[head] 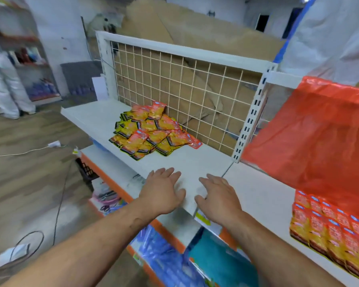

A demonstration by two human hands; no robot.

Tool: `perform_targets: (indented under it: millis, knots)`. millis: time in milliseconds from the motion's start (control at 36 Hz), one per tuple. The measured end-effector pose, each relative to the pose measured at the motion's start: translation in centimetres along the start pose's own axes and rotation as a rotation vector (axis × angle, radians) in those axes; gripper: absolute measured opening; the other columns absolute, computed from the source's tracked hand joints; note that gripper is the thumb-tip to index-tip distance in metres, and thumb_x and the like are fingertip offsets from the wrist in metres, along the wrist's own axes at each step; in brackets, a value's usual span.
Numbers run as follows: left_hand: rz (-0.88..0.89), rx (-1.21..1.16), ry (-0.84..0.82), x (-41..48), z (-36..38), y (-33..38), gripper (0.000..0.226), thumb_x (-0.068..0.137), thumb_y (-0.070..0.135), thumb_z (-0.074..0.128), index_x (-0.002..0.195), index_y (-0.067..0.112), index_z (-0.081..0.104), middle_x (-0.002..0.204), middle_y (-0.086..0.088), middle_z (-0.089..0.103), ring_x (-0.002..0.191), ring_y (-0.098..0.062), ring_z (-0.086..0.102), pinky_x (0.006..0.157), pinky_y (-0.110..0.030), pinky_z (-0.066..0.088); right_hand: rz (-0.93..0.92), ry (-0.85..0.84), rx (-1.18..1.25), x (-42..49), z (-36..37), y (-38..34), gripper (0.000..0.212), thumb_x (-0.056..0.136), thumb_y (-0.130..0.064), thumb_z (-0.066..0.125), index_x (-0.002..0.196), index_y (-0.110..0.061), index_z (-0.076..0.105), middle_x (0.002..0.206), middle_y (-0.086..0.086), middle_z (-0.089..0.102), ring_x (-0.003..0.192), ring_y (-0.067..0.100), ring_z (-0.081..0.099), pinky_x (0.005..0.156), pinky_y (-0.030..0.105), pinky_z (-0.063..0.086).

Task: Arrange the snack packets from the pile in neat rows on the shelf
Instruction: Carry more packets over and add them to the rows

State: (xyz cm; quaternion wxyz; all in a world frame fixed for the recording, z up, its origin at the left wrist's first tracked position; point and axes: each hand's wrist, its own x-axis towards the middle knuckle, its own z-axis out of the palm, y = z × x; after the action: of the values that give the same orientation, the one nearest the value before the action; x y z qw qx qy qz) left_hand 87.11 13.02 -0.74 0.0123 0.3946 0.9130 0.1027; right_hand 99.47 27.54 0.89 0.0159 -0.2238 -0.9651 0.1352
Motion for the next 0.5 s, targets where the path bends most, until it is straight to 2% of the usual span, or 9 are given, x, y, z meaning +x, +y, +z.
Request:
perform_targets:
  millis: [222, 361, 500]
  knots:
    - [0.037, 0.007, -0.003, 2.8, -2.1, -7.5, 0.065, 0.093, 0.057, 0.039, 0.151, 0.028, 0.032, 0.159, 0.0, 0.028, 0.145, -0.023, 0.023, 0.119, -0.042, 0.017, 0.013, -0.016, -0.059, 5.1, 1.3, -5.7, 0.062, 0.096, -0.05, 0.047, 0.152, -0.03, 0.033, 0.161, -0.002, 0.027, 0.146, 0.02, 0.021, 0.116, 0.032, 0.022]
    - [0.06, 0.002, 0.003, 6.4, -2.1, -9.7, 0.066, 0.092, 0.058, 0.038, 0.151, 0.028, 0.033, 0.158, 0.0, 0.031, 0.143, -0.023, 0.026, 0.118, -0.04, 0.02, 0.018, -0.003, -0.058, 8.9, 1.5, -6.9, 0.062, 0.095, -0.051, 0.049, 0.151, -0.032, 0.034, 0.16, -0.003, 0.028, 0.146, 0.02, 0.022, 0.115, 0.033, 0.023]
    - [0.082, -0.01, -0.02, 10.1, -1.6, -10.4, 0.072, 0.084, 0.062, 0.03, 0.149, 0.031, 0.035, 0.156, 0.002, 0.033, 0.142, -0.024, 0.028, 0.117, -0.043, 0.02, 0.006, 0.003, -0.052, 13.2, 1.9, -6.6, 0.061, 0.094, -0.051, 0.05, 0.15, -0.031, 0.036, 0.159, -0.002, 0.031, 0.145, 0.02, 0.024, 0.115, 0.033, 0.025]
